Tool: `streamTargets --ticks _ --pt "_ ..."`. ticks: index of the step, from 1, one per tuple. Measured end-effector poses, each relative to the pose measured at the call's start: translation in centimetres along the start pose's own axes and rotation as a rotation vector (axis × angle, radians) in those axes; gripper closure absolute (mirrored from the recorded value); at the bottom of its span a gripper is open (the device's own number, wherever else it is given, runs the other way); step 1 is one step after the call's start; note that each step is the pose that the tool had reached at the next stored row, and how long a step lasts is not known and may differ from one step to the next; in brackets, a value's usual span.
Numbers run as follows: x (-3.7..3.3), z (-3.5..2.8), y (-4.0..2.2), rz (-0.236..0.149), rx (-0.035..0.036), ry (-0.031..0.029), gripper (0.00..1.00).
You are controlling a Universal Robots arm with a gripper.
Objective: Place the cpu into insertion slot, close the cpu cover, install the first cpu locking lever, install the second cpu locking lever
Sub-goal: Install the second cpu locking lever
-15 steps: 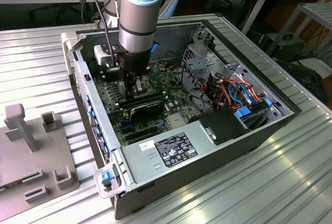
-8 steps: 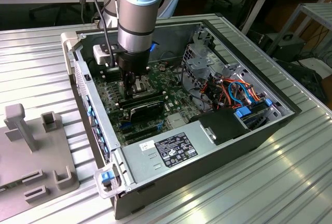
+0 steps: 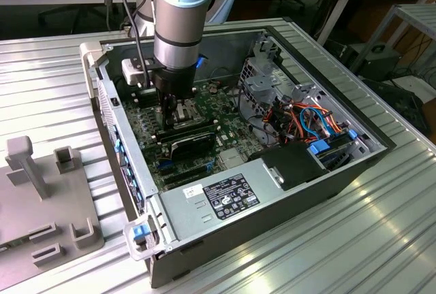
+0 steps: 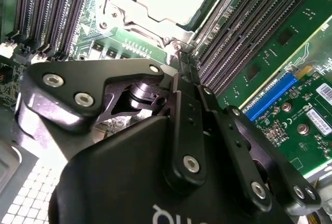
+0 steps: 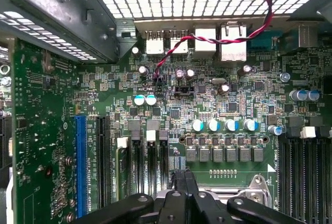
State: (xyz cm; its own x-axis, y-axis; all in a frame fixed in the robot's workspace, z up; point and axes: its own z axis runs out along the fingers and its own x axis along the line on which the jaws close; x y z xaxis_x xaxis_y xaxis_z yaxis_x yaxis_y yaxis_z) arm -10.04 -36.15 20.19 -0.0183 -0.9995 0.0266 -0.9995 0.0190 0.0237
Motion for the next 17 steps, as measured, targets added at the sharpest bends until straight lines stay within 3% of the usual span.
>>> streamTargets --ticks 17 --pt "-0.11 0.01 0.01 0.000 -0.0001 0.0000 0.89"
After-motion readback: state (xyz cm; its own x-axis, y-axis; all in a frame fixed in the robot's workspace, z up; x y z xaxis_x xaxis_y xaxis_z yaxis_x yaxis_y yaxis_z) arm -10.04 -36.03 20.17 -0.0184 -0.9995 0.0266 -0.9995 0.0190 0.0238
